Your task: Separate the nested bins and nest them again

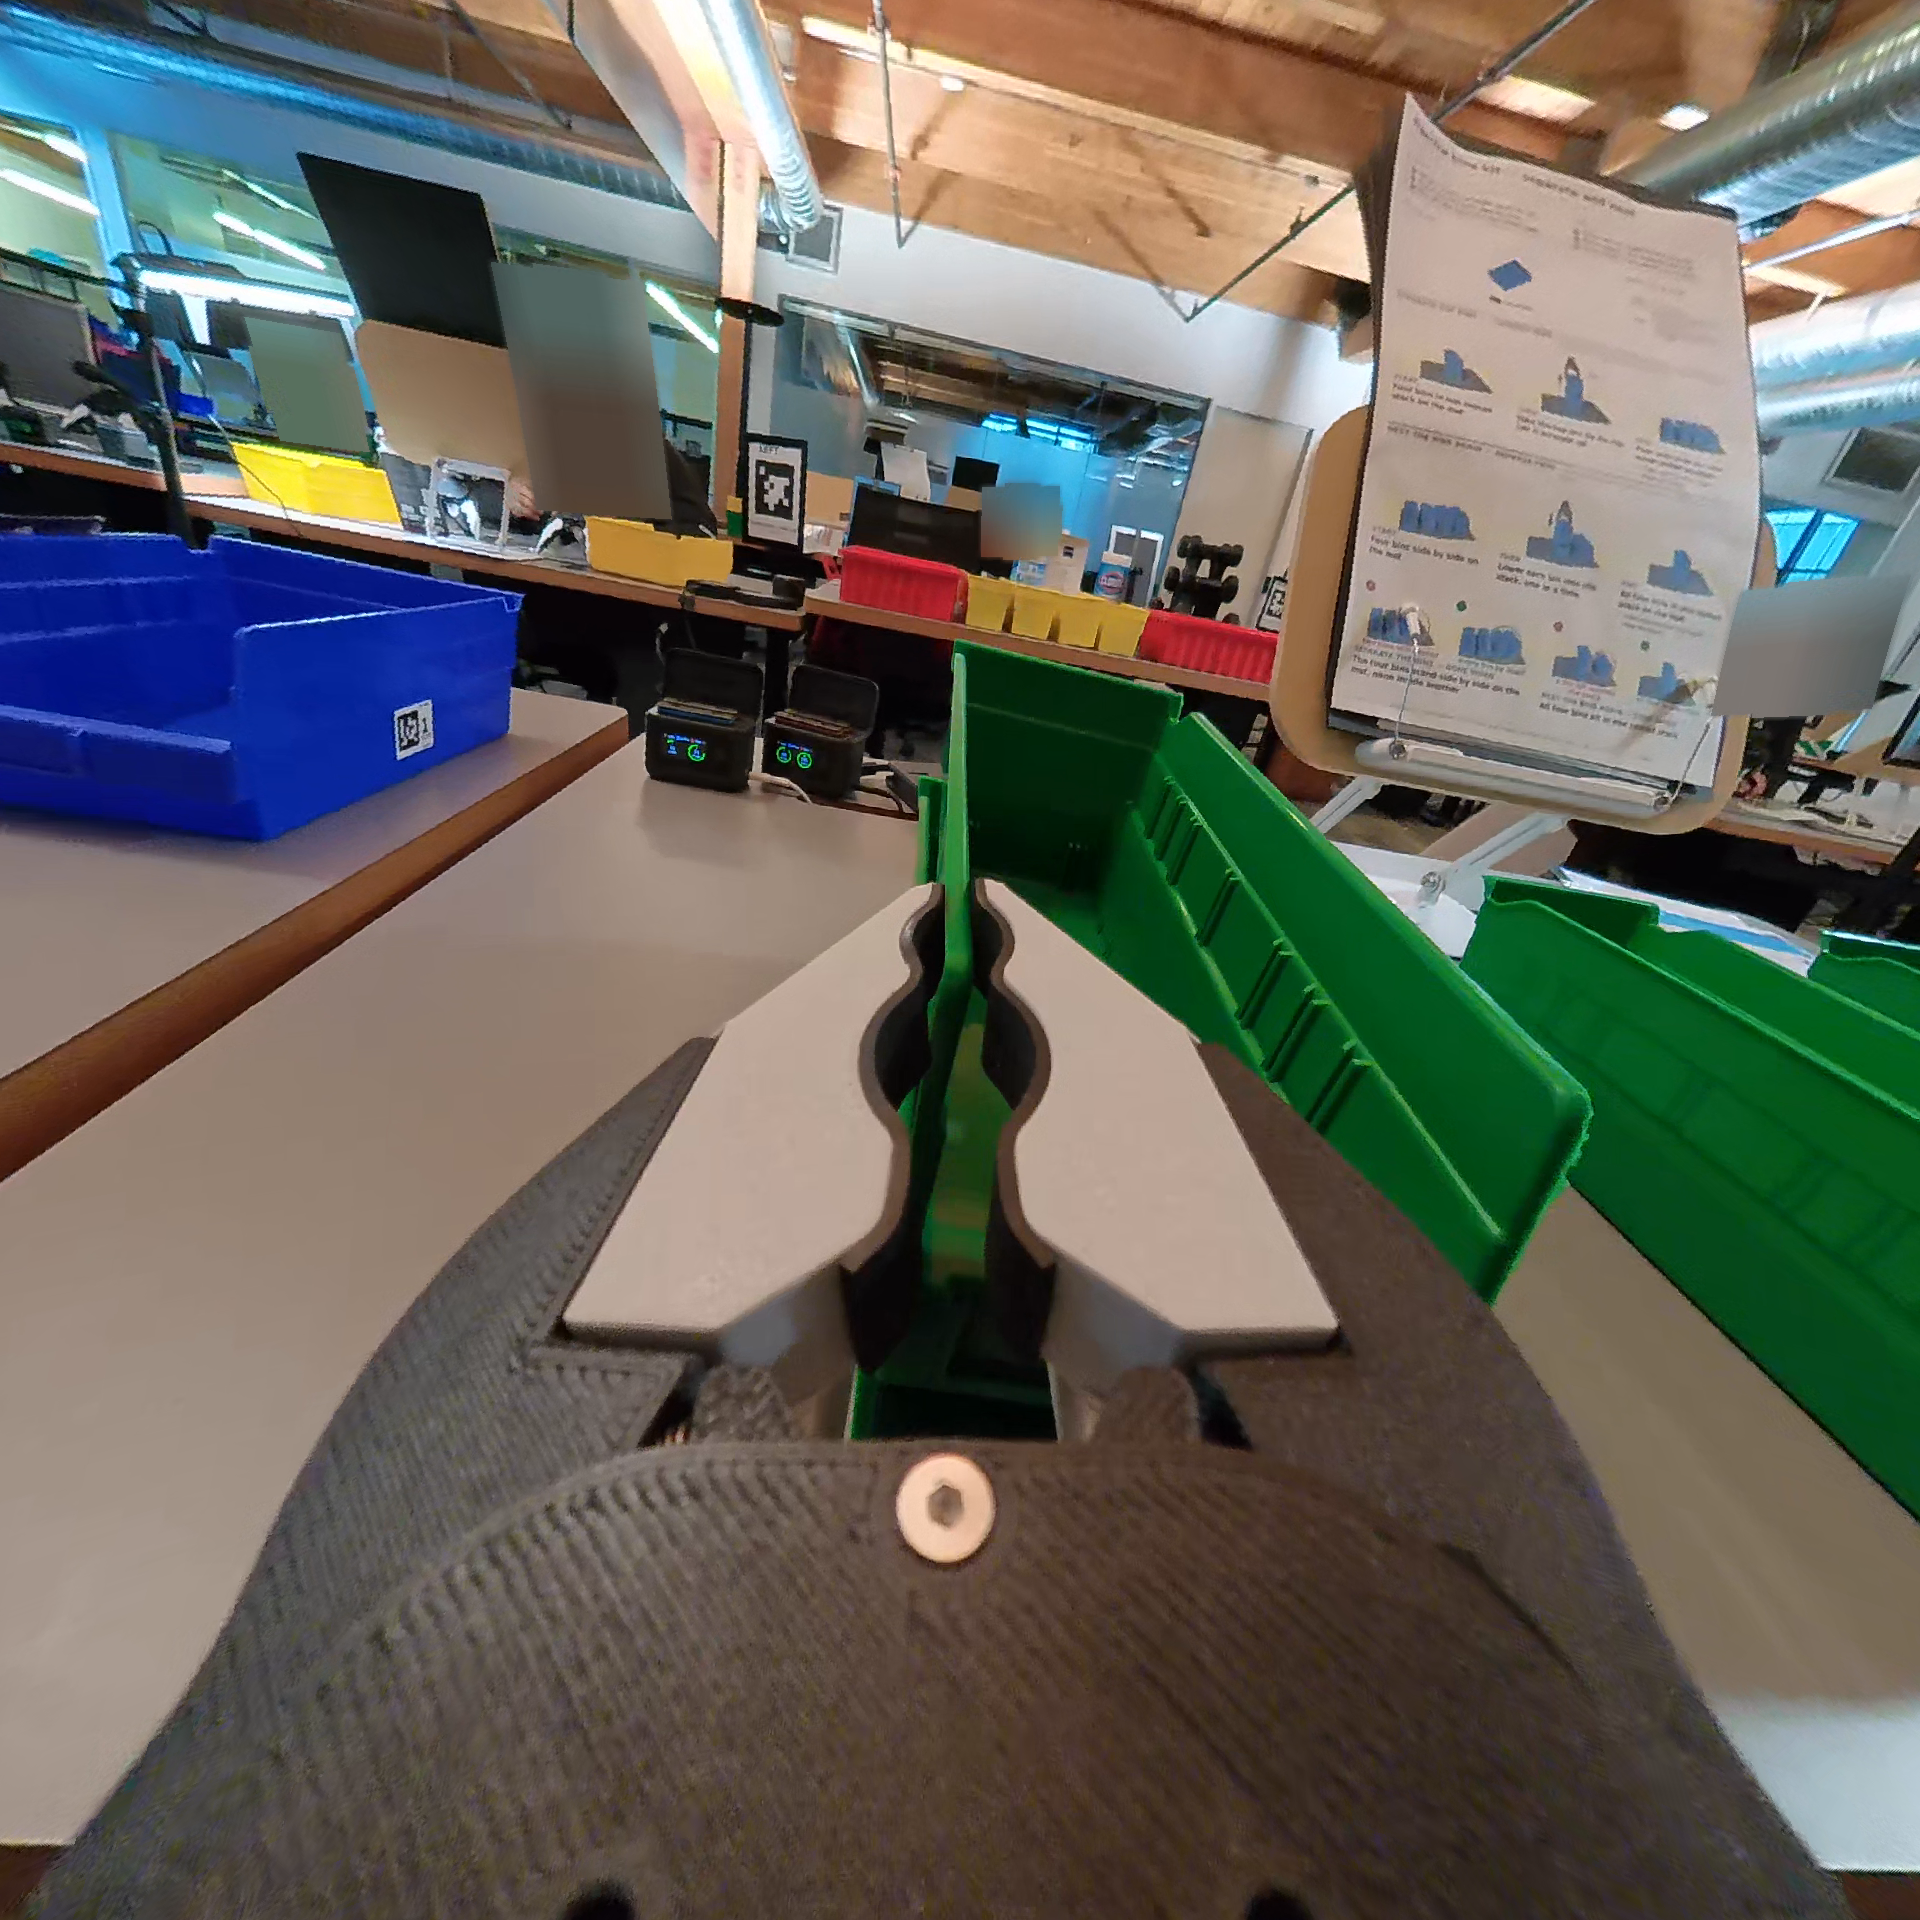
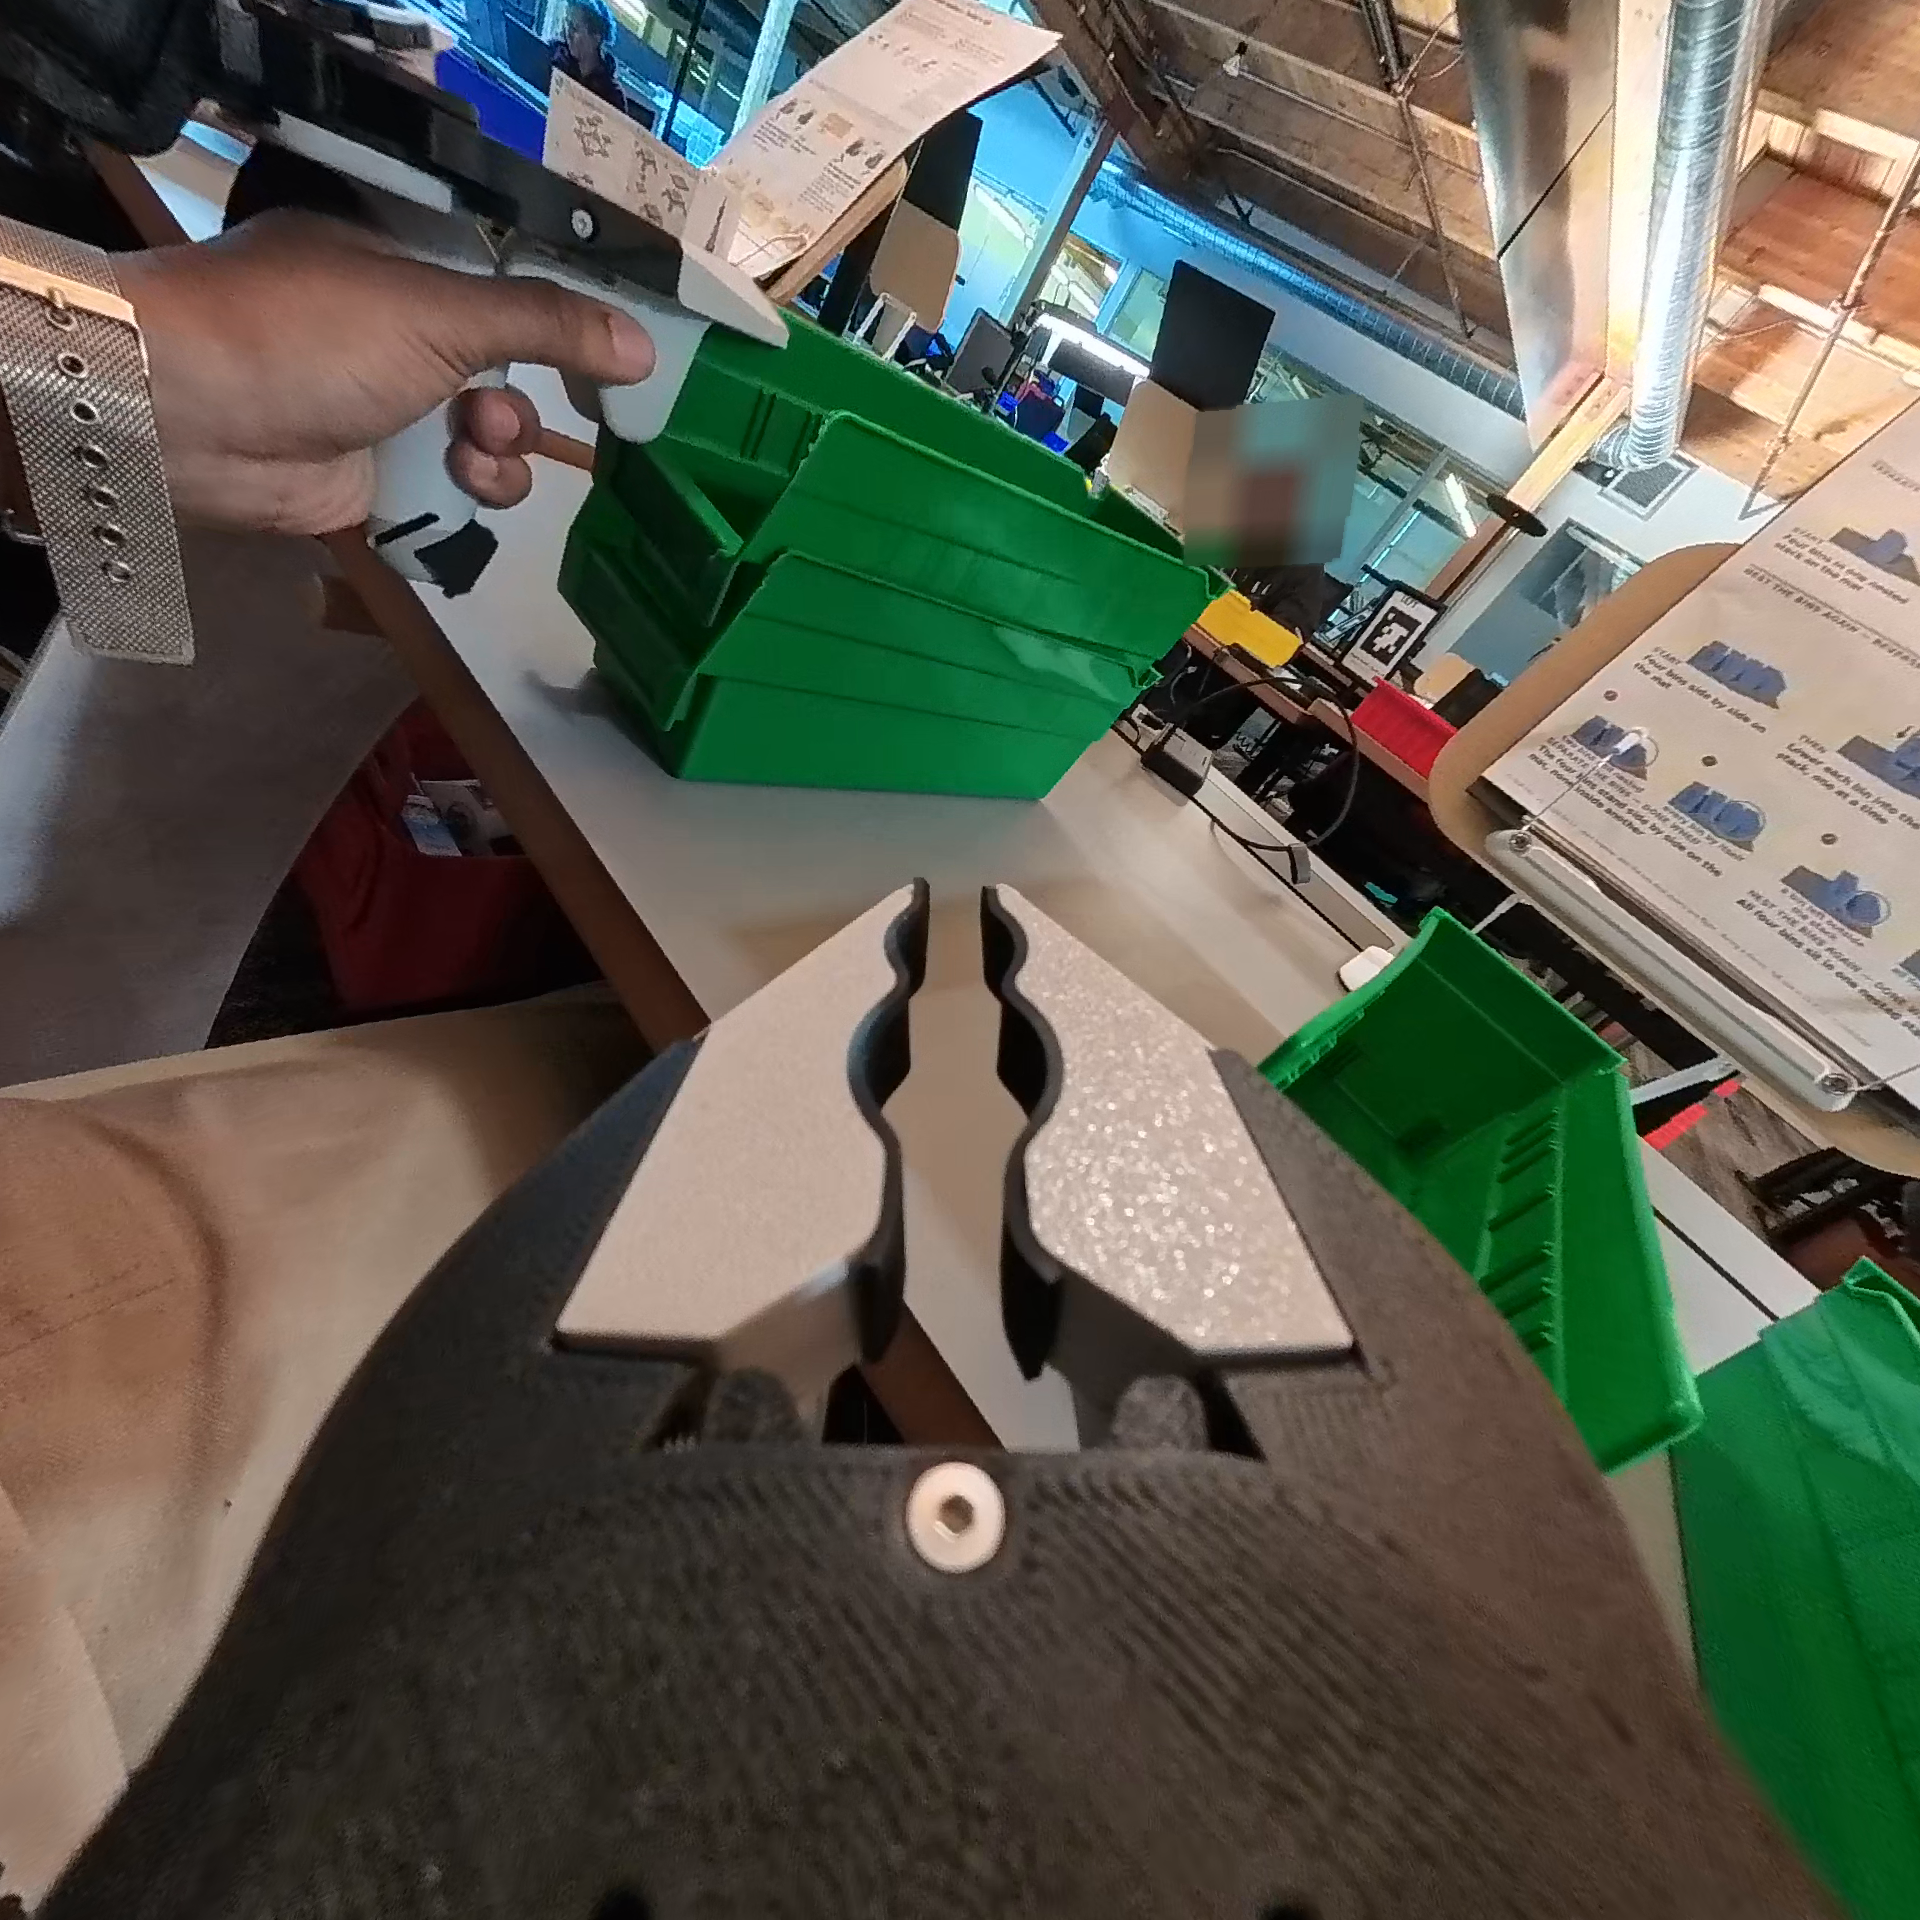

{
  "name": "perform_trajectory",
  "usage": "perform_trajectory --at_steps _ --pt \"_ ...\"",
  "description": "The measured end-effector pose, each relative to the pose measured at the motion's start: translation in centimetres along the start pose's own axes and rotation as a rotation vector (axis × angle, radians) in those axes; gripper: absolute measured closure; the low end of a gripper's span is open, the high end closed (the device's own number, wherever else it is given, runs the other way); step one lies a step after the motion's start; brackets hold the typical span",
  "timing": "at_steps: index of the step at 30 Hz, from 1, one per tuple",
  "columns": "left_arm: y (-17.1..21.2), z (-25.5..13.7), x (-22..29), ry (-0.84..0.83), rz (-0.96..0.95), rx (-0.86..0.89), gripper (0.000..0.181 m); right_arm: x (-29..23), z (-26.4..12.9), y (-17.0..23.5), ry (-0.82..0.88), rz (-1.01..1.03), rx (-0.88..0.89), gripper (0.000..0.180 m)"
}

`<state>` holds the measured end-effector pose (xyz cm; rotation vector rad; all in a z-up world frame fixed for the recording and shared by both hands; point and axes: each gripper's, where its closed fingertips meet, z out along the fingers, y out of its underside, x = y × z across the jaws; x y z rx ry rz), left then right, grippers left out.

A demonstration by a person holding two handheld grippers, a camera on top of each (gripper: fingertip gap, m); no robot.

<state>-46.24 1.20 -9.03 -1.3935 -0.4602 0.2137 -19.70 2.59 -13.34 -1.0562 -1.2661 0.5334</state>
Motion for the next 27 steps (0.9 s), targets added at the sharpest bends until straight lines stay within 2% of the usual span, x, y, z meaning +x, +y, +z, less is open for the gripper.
perform_trajectory --at_steps 27 --pt "2.0 0.3 -0.6 -0.014 0.037 -0.098 0.18 -0.1 -0.1 0.0 -0.003 -0.008 -0.001 0.171"
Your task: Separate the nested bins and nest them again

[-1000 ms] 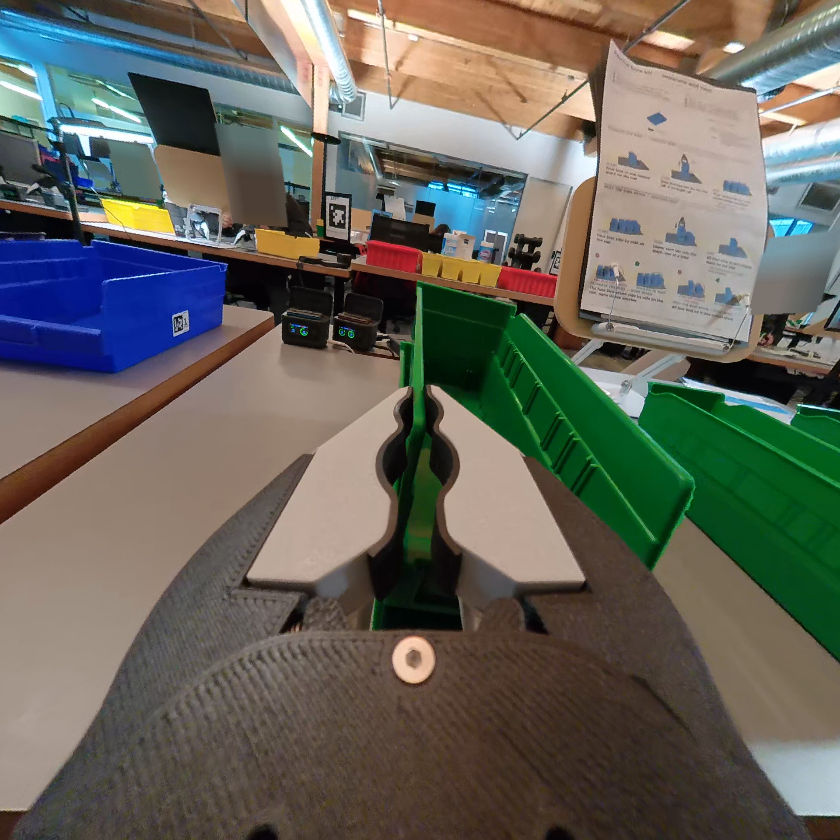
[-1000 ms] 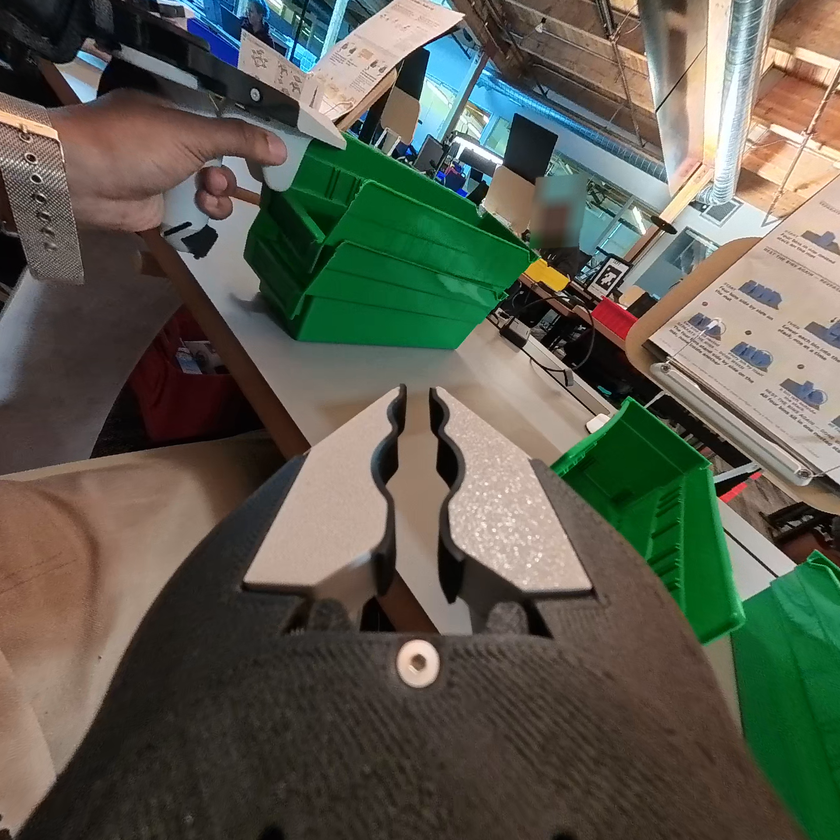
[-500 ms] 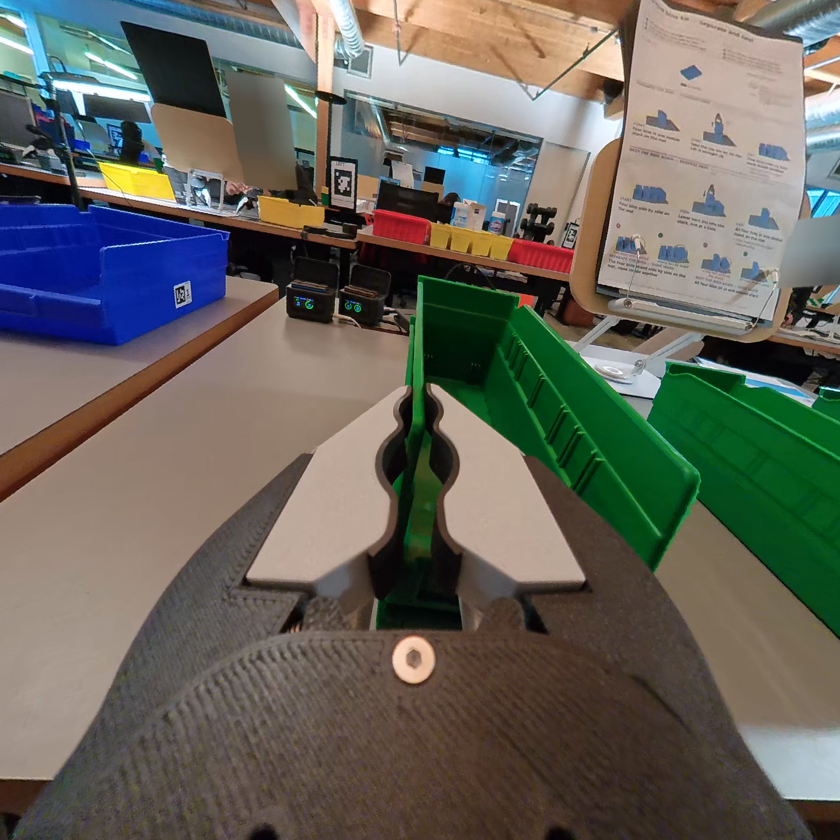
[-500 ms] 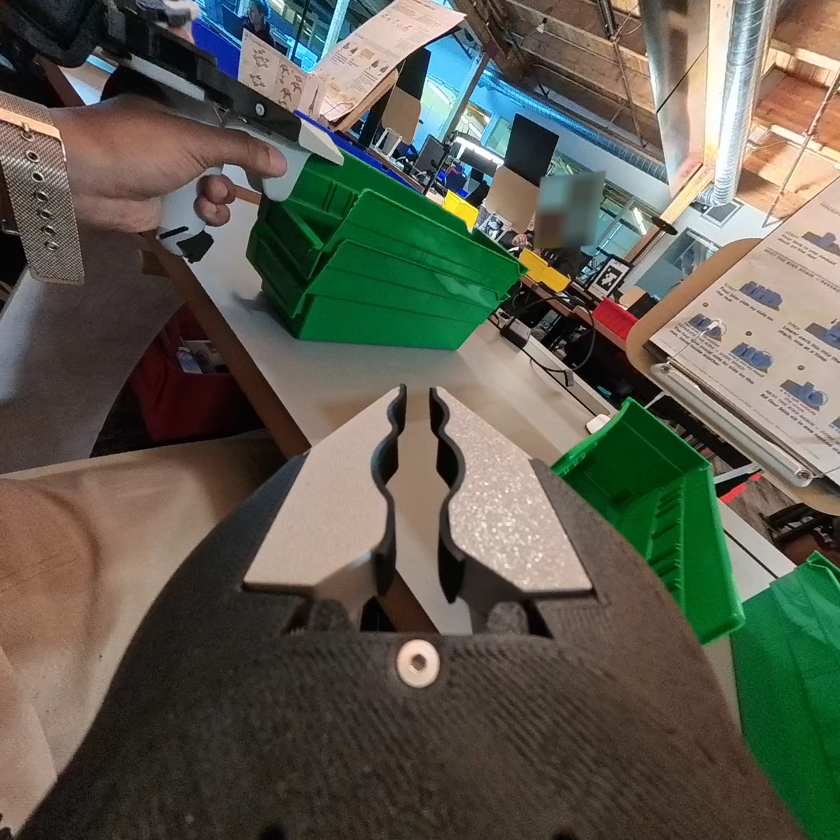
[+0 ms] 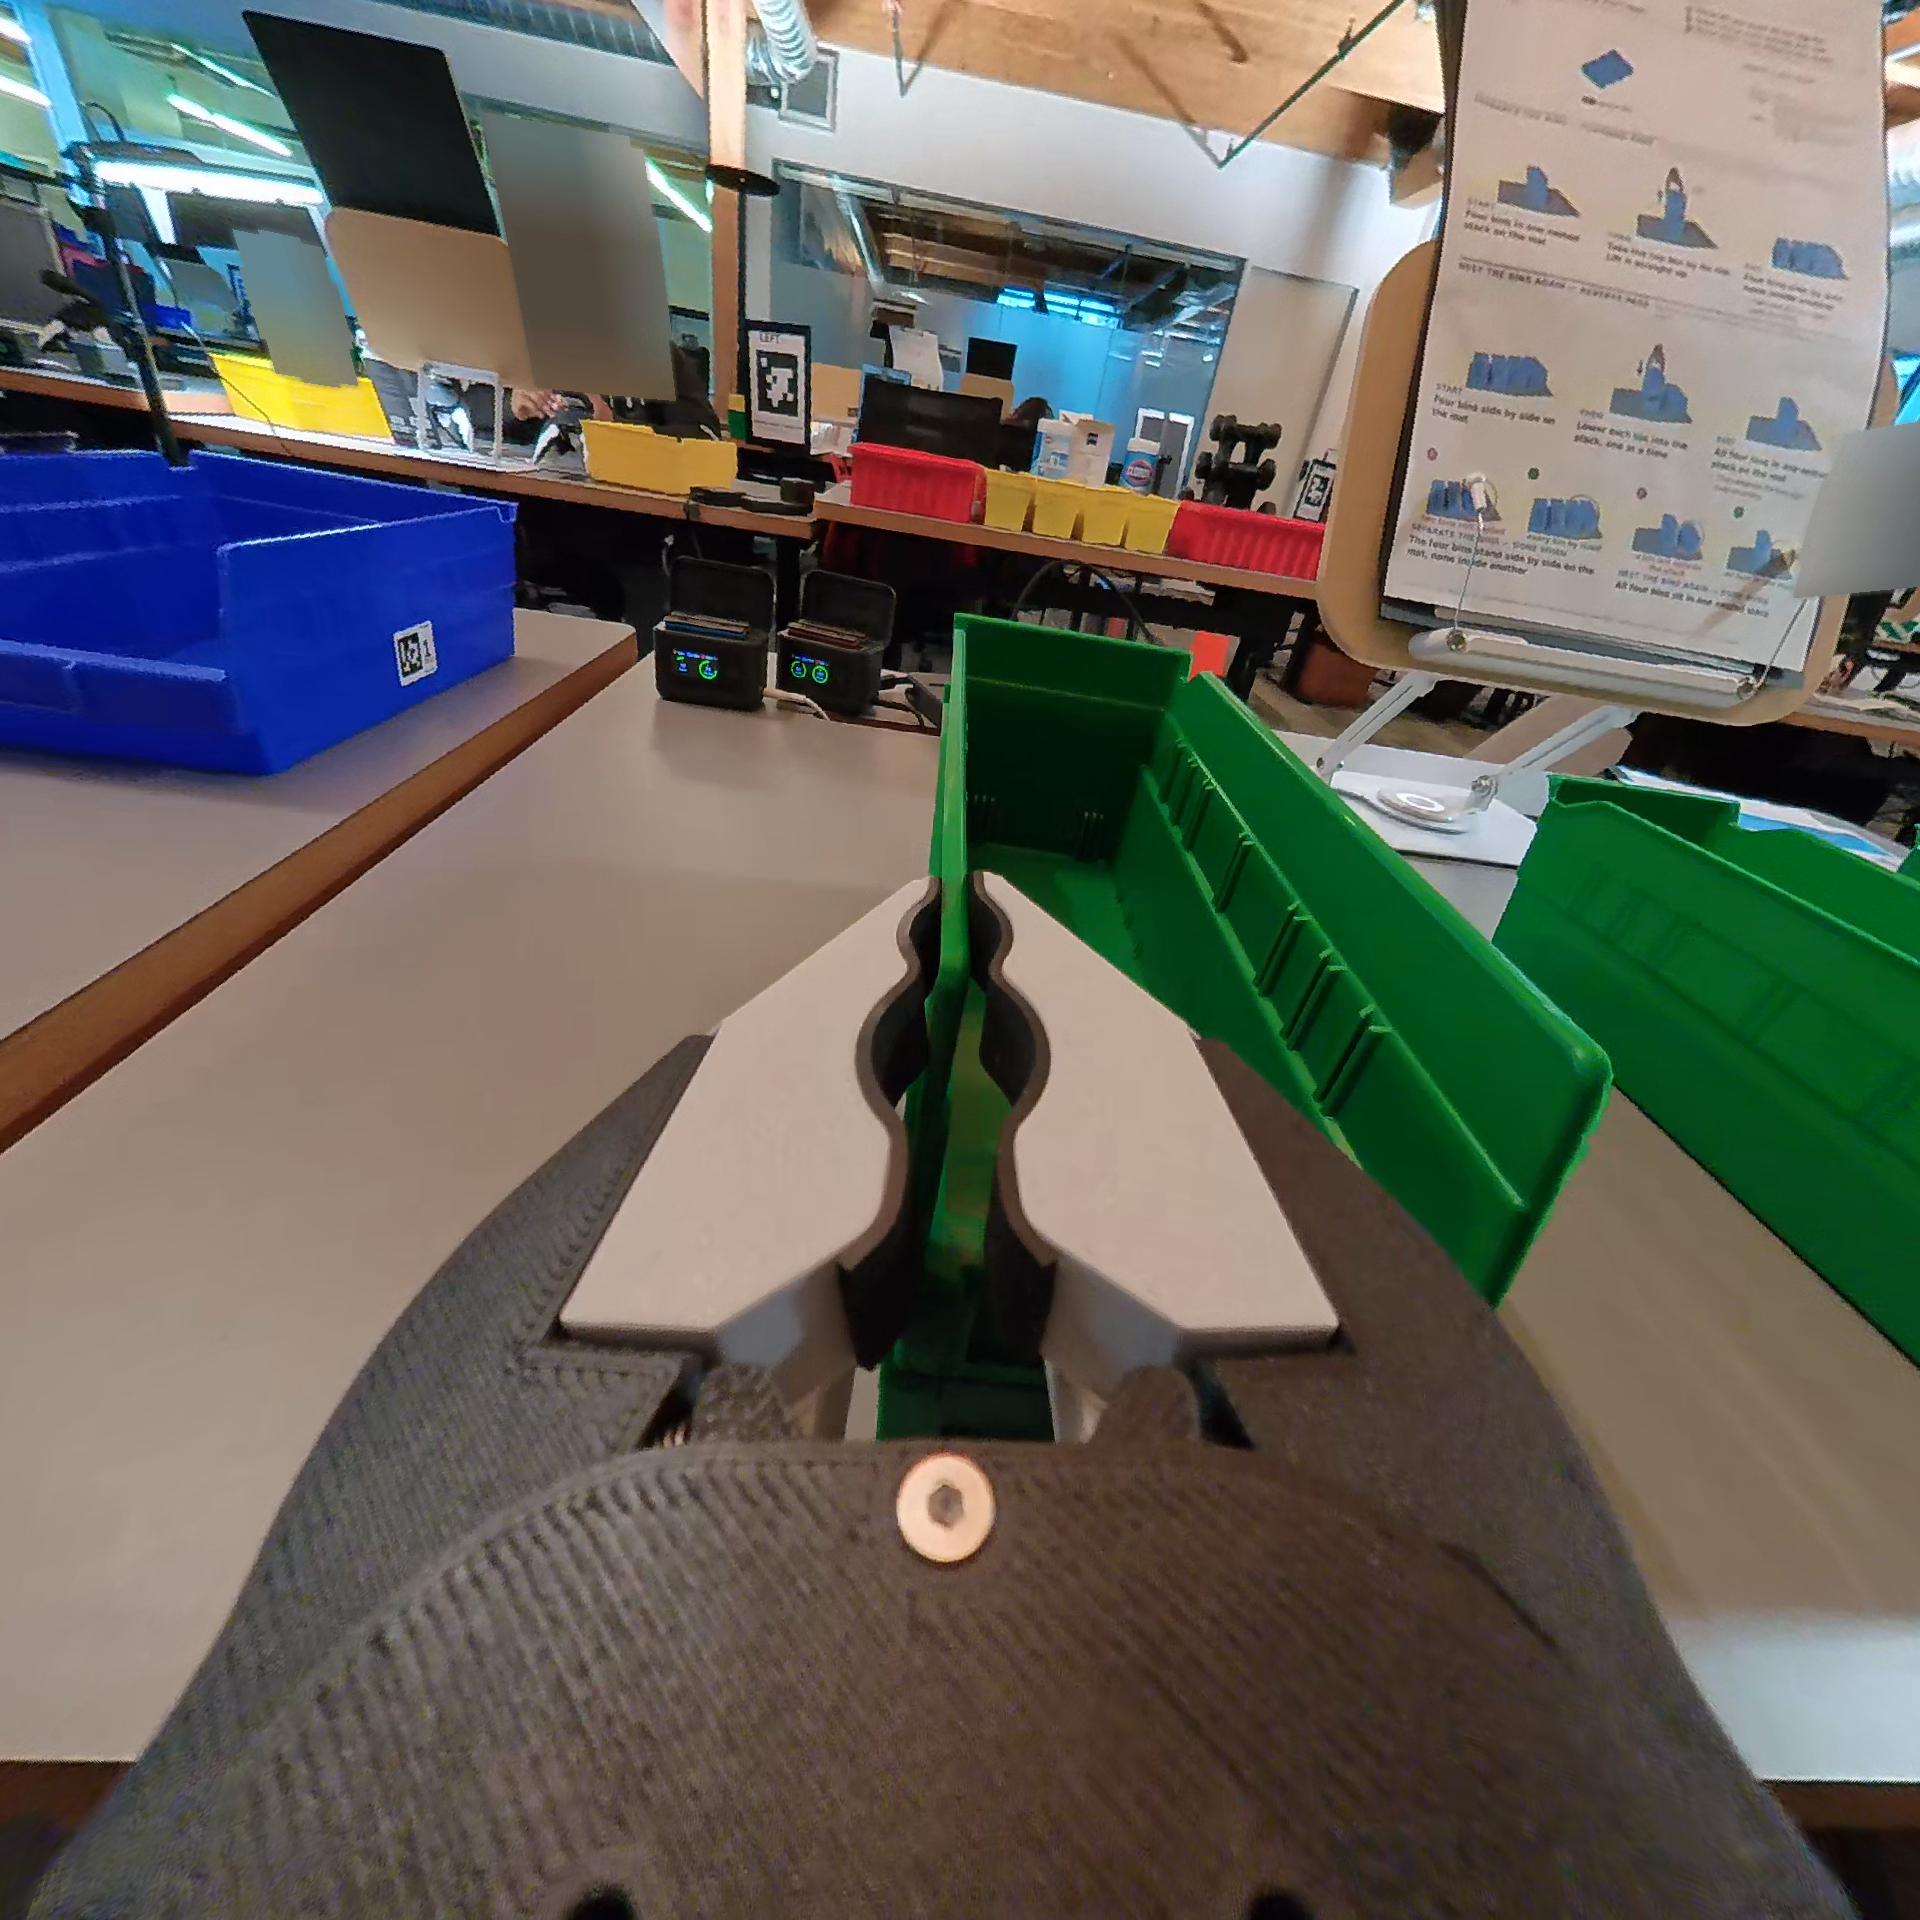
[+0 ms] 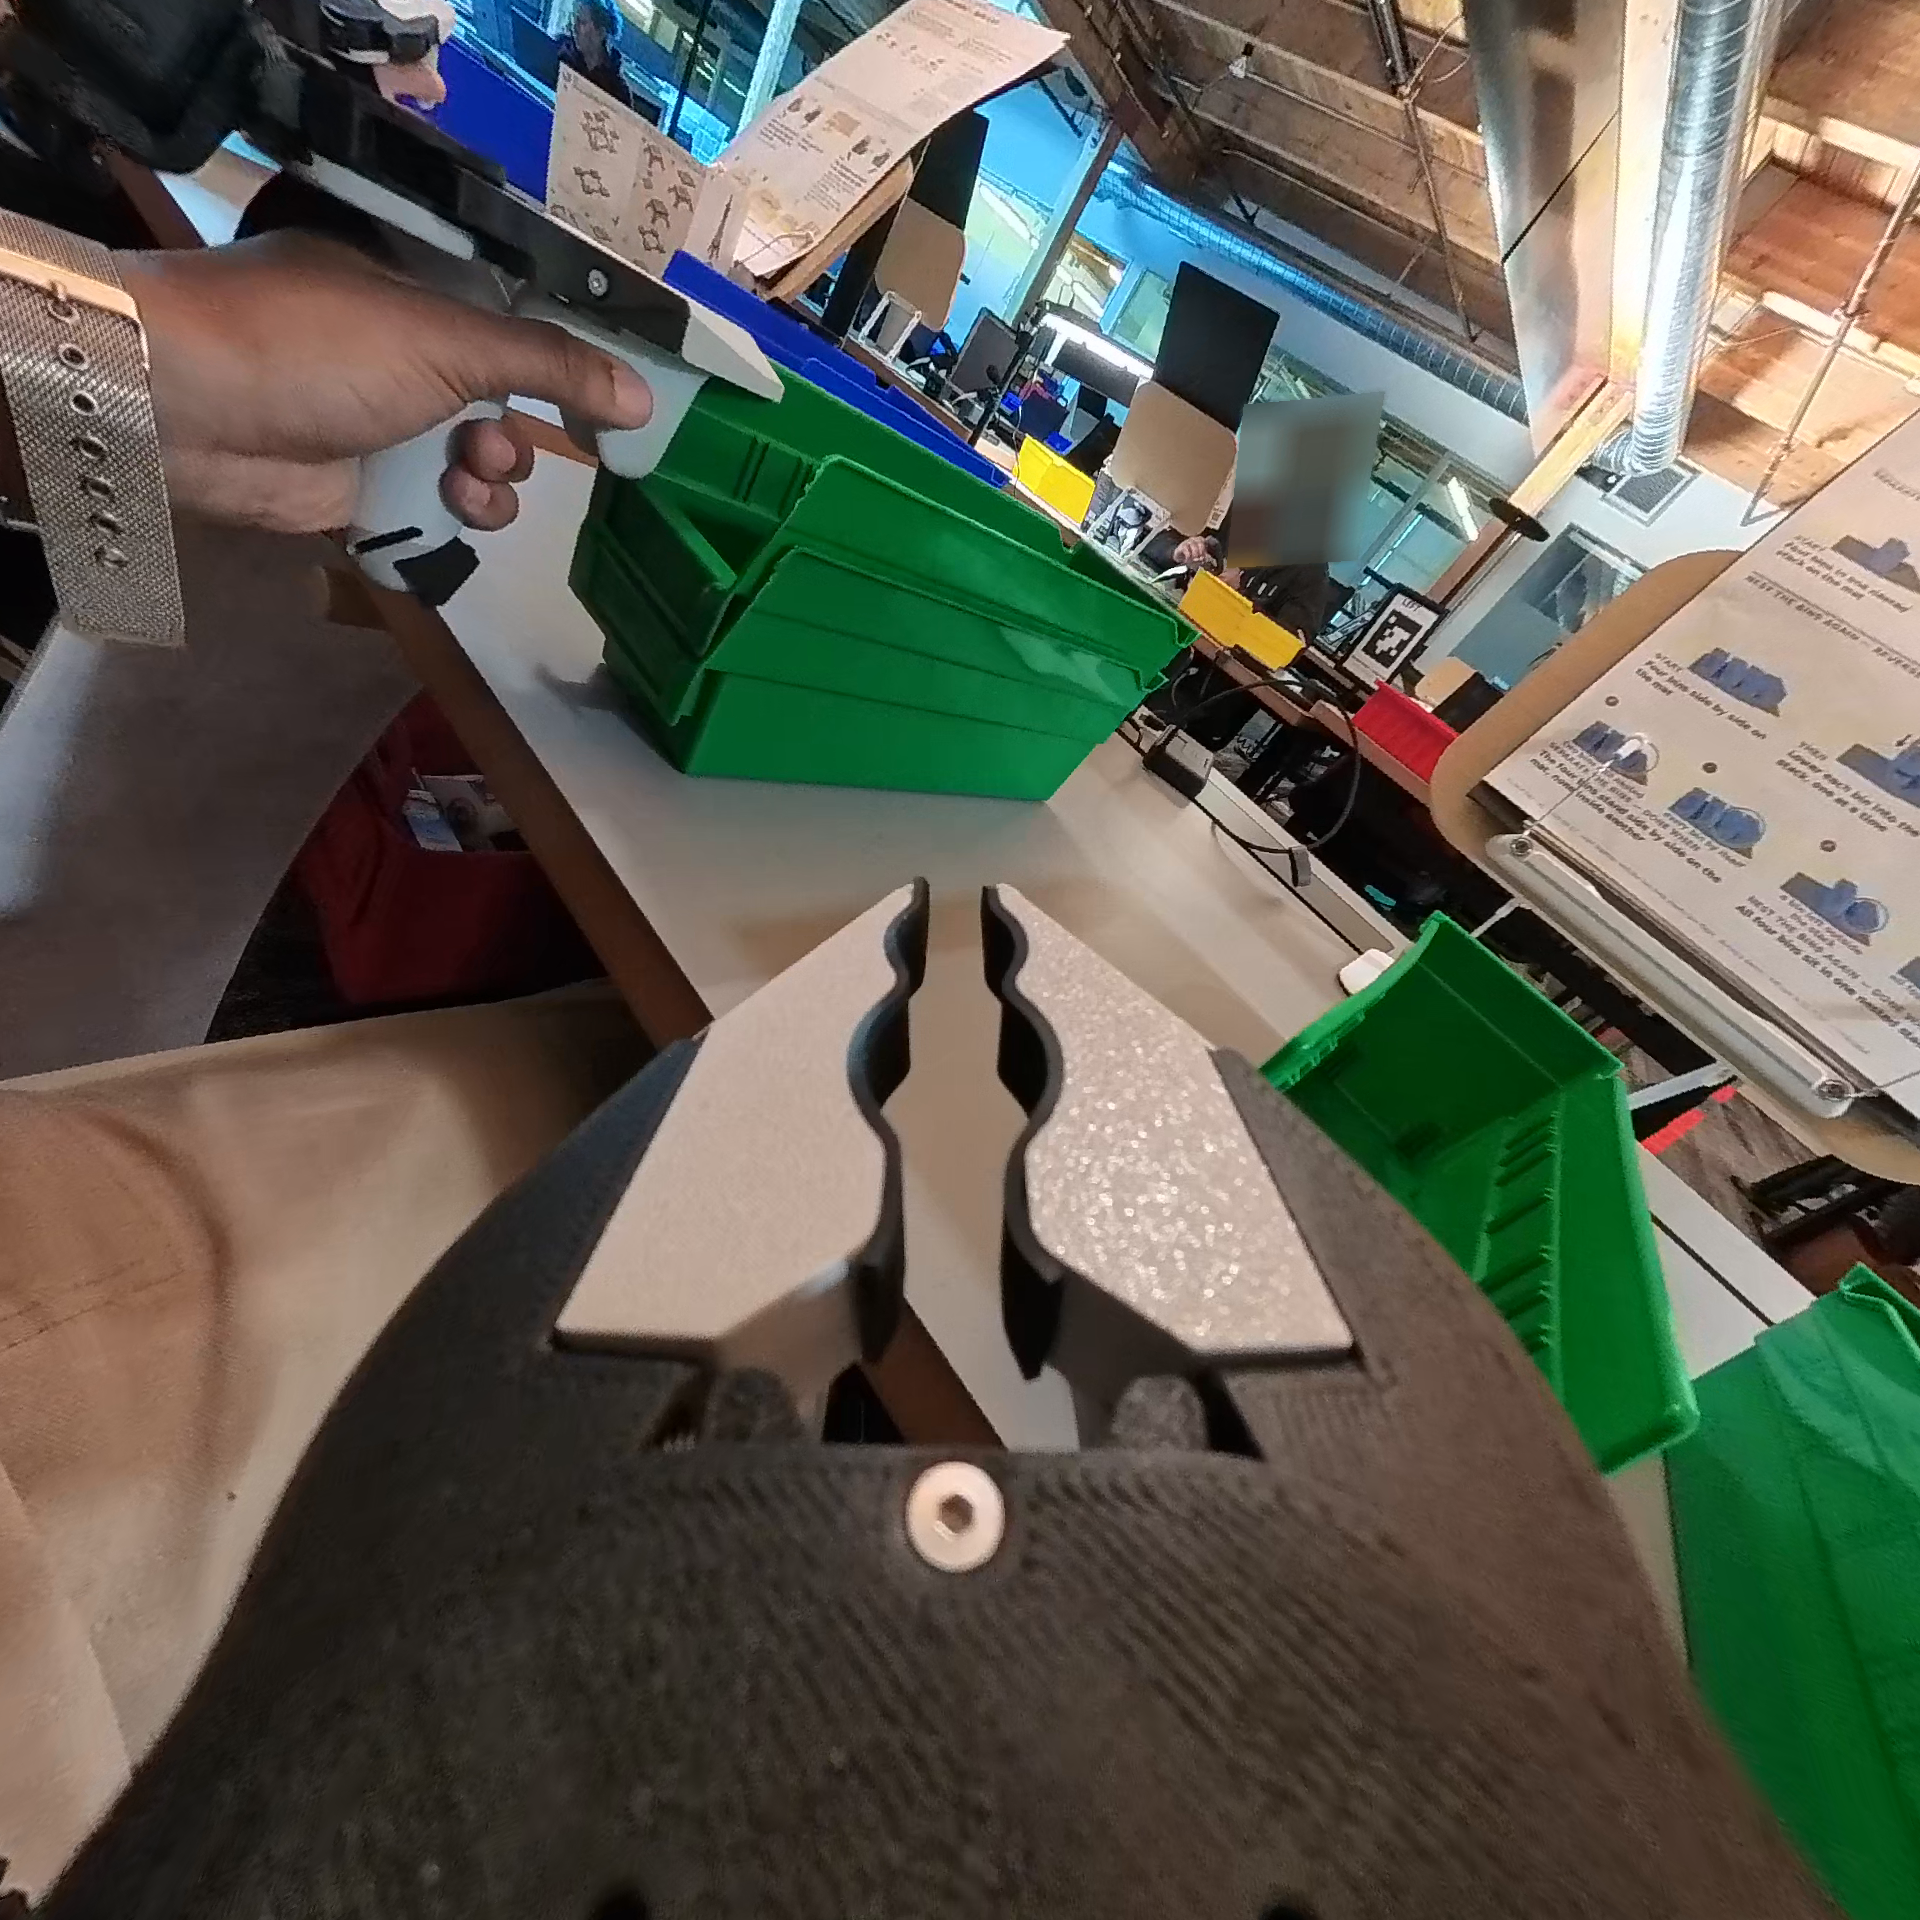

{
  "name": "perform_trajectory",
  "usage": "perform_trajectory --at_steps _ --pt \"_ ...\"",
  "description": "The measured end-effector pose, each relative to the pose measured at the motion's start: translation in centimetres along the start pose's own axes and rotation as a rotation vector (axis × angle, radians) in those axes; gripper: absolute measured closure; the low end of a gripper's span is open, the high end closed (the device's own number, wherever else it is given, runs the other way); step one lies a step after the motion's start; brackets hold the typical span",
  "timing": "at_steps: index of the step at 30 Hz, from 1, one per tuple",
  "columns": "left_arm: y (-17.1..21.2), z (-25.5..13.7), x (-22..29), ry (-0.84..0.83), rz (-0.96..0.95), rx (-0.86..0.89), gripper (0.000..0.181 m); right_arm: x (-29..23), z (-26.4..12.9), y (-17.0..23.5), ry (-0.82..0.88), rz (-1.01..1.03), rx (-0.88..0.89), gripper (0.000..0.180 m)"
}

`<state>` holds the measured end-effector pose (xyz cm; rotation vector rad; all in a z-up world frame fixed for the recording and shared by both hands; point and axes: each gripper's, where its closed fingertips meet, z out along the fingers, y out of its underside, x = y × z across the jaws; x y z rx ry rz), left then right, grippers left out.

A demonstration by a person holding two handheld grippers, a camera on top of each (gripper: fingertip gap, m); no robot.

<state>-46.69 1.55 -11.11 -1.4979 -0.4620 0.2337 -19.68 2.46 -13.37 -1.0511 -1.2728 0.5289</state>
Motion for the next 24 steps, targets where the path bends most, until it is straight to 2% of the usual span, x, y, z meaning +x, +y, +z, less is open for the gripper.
perform_trajectory --at_steps 24 --pt "0.43 -0.01 0.06 -0.012 0.032 -0.024 0.179 -0.03 0.01 0.01 -0.001 -0.007 0.0 0.171"
